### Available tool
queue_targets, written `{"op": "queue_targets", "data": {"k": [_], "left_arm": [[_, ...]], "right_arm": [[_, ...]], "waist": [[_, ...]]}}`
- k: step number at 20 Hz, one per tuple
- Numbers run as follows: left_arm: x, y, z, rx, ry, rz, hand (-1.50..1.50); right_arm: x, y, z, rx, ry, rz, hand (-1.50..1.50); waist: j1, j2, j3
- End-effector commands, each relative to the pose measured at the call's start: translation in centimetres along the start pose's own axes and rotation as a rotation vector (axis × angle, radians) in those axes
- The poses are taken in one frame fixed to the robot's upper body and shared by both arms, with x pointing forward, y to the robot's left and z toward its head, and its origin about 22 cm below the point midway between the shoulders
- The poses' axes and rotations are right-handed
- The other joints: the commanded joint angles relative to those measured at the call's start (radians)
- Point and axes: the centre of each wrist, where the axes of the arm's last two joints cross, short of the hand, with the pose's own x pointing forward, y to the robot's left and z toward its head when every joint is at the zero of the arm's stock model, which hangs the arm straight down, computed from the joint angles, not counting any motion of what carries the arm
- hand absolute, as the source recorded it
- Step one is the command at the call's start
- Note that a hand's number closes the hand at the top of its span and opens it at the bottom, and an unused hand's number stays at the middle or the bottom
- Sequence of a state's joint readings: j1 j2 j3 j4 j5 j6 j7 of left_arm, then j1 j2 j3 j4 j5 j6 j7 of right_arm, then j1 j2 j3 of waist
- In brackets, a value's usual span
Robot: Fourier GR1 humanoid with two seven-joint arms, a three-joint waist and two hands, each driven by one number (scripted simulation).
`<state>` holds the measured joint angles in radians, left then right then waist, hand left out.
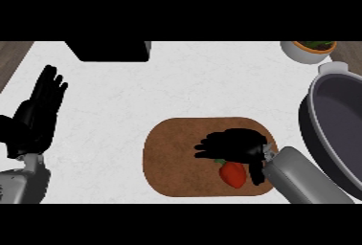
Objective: Pick the bell pepper from the cutting board and place it in the pot
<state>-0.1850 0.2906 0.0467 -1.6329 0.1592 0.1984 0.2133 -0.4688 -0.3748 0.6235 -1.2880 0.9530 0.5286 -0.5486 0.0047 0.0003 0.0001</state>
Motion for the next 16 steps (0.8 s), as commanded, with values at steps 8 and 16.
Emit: {"op": "queue_targets", "data": {"k": [8,16], "left_arm": [[0.8,-0.8,1.8,-0.013,0.006,0.009,0.0],[0.7,0.2,-0.3,0.031,0.005,-0.01,0.0]], "right_arm": [[0.0,3.1,-1.3,0.016,-0.133,0.117,1.5],[2.0,3.9,-1.4,-0.087,0.05,-0.027,1.5]], "waist": [[0.001,-0.001,0.0],[-0.034,-0.007,-0.001]]}}
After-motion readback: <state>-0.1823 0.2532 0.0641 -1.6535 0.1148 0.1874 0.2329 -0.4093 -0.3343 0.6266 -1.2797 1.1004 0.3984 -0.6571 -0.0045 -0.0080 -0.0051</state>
